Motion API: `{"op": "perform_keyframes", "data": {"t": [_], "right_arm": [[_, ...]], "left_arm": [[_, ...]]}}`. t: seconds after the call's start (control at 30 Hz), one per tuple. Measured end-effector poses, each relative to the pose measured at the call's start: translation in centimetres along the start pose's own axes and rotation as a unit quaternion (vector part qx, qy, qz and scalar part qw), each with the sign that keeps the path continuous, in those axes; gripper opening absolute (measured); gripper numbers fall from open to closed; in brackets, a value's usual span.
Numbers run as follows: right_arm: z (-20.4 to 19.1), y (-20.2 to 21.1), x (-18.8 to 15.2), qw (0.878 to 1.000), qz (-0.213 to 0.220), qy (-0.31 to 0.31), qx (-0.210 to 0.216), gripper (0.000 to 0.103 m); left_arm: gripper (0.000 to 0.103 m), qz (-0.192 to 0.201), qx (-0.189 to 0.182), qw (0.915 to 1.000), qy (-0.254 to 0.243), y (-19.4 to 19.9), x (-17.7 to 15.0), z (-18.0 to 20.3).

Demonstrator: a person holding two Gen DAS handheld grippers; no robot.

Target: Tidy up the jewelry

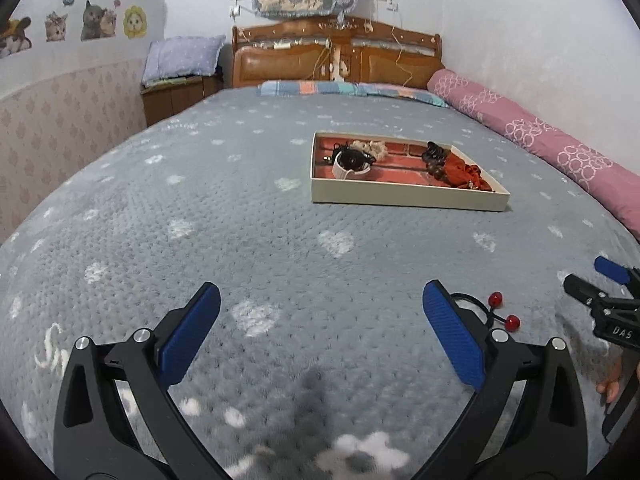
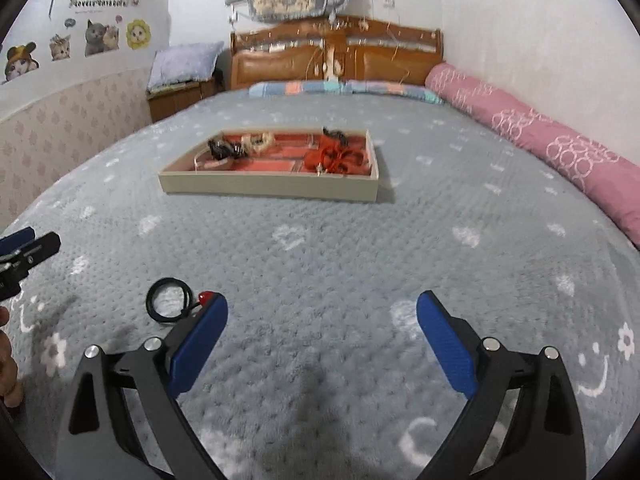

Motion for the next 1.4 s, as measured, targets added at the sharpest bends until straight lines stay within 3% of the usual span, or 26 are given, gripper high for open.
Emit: {"op": "perform_keyframes", "data": {"t": [0.2,0.43,0.9,1.4], "right_arm": [[-0.7,1.7,0.0,0.999,0.046,0.000,-0.008,0.093],[-1.3,3.4,0.2,0.995,0.095,0.007,-0.024,0.097],[-2.1,3.9,-0.2,0.993,0.111,0.030,-0.038,0.099],[-1.0,4.8,-0.2,0.991,0.129,0.006,-0.035,0.099]], "left_arm": [[0.098,0.014,0.016,0.9998,0.000,0.7,-0.6,-0.1],[0.098,0.059,0.032,0.9977,-0.001,2.4,-0.6,-0.2],[0.098,0.071,0.040,0.9966,0.004,2.4,-0.8,-0.4],[0.098,0.087,0.044,0.9951,-0.014,2.9,-0.9,0.2]]}}
Point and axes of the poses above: each gripper's, at about its wrist camera, not at the fingertips, and y roughly against the way its jaws point, z to its right, x to its top, the point moved 4 cm from there along -y, roughly the way its jaws point, and after that the axes turned 8 degrees about z, right-handed, at the moved point
